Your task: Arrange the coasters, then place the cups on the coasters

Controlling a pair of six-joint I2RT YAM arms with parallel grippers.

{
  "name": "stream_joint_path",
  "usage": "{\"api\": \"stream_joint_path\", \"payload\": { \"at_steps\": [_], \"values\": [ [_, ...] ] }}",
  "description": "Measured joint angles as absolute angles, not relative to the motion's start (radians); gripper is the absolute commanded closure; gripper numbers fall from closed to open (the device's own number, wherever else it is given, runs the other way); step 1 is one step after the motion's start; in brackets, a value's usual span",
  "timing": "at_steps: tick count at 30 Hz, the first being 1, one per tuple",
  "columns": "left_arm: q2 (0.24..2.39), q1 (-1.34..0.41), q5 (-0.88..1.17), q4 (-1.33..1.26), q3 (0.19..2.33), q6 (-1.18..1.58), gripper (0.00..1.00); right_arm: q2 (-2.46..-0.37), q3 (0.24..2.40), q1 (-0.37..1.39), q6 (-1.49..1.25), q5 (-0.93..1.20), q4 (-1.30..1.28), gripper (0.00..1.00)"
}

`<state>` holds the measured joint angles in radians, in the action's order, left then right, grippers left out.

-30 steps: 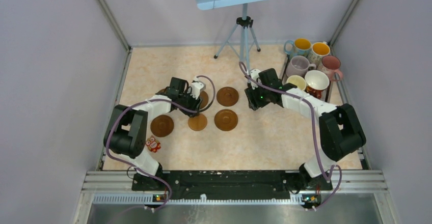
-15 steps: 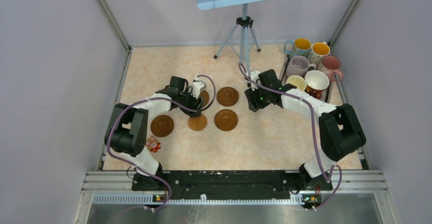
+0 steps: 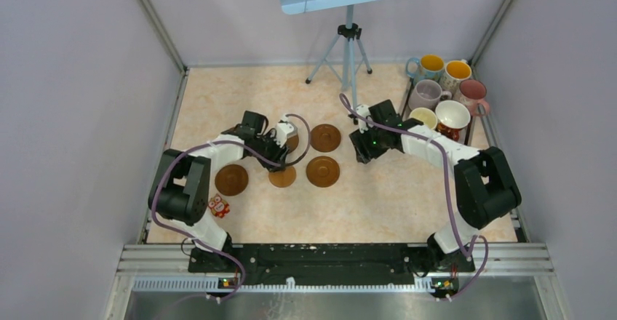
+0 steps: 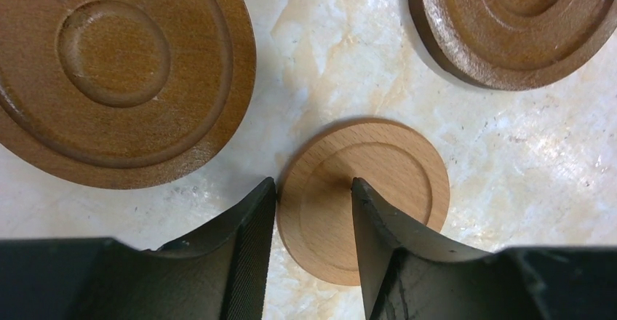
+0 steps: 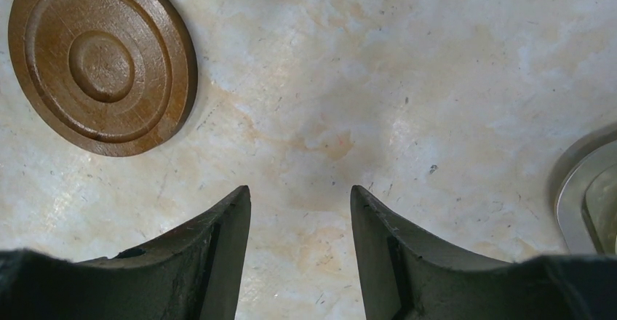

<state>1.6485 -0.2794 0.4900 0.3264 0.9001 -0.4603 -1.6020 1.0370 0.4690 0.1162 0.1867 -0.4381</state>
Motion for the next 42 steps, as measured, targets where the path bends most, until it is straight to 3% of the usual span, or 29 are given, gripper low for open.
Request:
{"api": "stream_joint_path", "payload": {
  "at_steps": [11,13,15,17,24,31,42],
  "values": [
    [1.584,-0.279,0.471,0.354,0.837,-0.527,0.53,-1.602,1.044,0.450,0.137,0.201,-0.467,0.48],
    [1.579,-0.279,0.469,0.355,0.832,-0.528,0.45,-1.602,1.044,0.443,0.138,0.202,-0.473,0.49],
    [1.574,-0.279,0.466,0.361,0.832,-0.529,0.29,-1.602,1.044,0.435,0.138,0.200,-0.479,0.50],
    [1.564,-0.281,0.459,0.377,0.832,-0.530,0.20,-1.602,1.044,0.425,0.138,0.194,-0.481,0.51],
    [1.496,-0.281,0.433,0.465,0.875,-0.522,0.04,-1.602,1.044,0.311,0.140,0.145,-0.463,0.51],
    [1.389,-0.281,0.428,0.482,0.926,-0.492,0.01,-1.635,1.079,0.216,0.157,0.097,-0.423,0.46],
    [1.370,-0.281,0.403,0.494,0.928,-0.451,0.01,-1.764,1.128,0.214,0.152,0.049,-0.380,0.40]
  ]
}}
